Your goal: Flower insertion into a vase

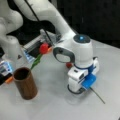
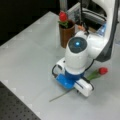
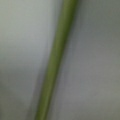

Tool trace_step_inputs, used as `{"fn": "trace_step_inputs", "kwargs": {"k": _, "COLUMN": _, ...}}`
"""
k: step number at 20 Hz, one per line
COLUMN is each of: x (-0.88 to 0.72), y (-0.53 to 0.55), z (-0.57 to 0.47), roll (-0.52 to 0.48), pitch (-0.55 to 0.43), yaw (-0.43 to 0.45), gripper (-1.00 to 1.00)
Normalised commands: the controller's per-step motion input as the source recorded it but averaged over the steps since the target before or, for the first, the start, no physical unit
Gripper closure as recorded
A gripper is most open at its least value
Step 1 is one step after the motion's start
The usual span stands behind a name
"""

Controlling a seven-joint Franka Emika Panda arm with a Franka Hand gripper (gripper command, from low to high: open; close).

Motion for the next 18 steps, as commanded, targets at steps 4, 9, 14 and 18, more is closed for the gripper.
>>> {"fn": "trace_step_inputs", "kwargs": {"k": 4, "x": 0.14, "y": 0.18, "z": -0.23, "roll": -0.175, "pitch": 0.011, "yaw": -0.037, "gripper": 1.0}}
{"fn": "trace_step_inputs", "kwargs": {"k": 9, "x": 0.09, "y": 0.18, "z": -0.16, "roll": -0.16, "pitch": 0.041, "yaw": -0.051, "gripper": 1.0}}
{"fn": "trace_step_inputs", "kwargs": {"k": 14, "x": 0.03, "y": 0.22, "z": -0.02, "roll": -0.14, "pitch": 0.074, "yaw": -0.078, "gripper": 1.0}}
{"fn": "trace_step_inputs", "kwargs": {"k": 18, "x": -0.07, "y": 0.2, "z": 0.23, "roll": -0.13, "pitch": 0.116, "yaw": -0.089, "gripper": 1.0}}
